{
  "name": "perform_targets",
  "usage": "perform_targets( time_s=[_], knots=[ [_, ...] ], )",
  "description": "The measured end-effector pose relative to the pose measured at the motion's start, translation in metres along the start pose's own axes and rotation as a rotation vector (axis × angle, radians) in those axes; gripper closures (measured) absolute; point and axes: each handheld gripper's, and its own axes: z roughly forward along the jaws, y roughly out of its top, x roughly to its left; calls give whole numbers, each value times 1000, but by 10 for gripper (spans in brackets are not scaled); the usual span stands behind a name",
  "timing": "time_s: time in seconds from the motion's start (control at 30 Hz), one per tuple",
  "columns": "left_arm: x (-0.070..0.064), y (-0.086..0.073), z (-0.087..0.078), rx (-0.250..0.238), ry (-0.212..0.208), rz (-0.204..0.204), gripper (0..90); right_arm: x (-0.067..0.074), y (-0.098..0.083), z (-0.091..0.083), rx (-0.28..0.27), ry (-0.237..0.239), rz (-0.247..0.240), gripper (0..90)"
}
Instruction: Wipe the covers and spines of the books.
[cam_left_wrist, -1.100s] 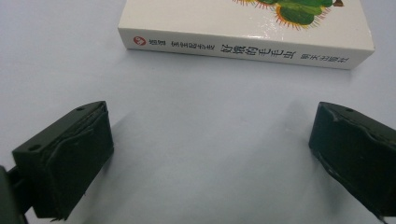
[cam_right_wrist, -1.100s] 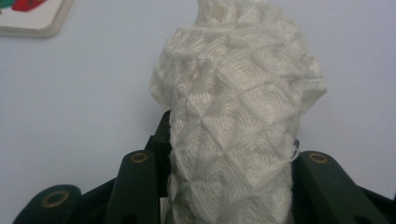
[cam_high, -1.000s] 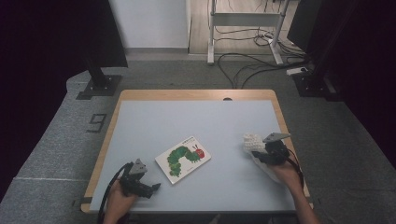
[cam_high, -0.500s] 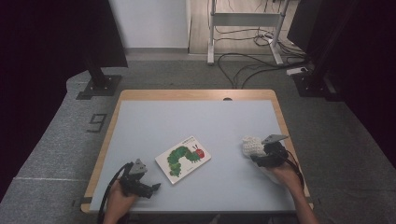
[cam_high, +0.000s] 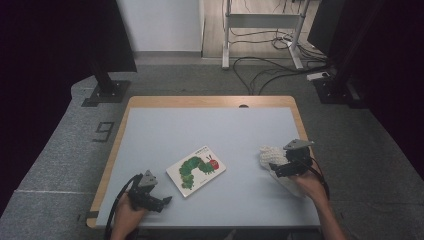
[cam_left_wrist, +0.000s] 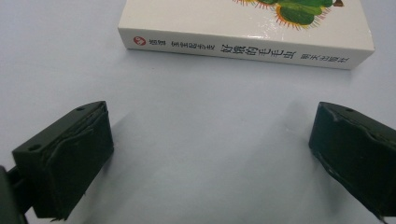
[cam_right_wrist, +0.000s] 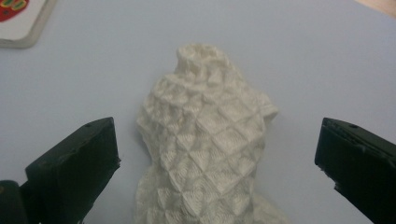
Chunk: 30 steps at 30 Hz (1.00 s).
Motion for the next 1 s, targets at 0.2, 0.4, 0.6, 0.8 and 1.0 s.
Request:
perform_targets(
  time_s=[0.2, 0.4, 0.6, 0.8, 1.0],
  knots=[
    [0, 0, 0, 0, 1, 0, 0, 3, 4, 2, 16, 11, -19, 7],
    [0, 0, 0, 0, 1, 0, 0, 7, 12, 1, -2, 14, -20, 5],
    [0, 0, 0, 0, 1, 1, 0, 16, 23, 2, -16, 30, -42, 1],
    [0, 0, 0, 0, 1, 0, 0, 28, 34, 12, -17, 67, -71, 3],
    [0, 1, 1, 1, 3, 1, 0, 40, 43, 21, -20, 98, -83, 6]
  ],
)
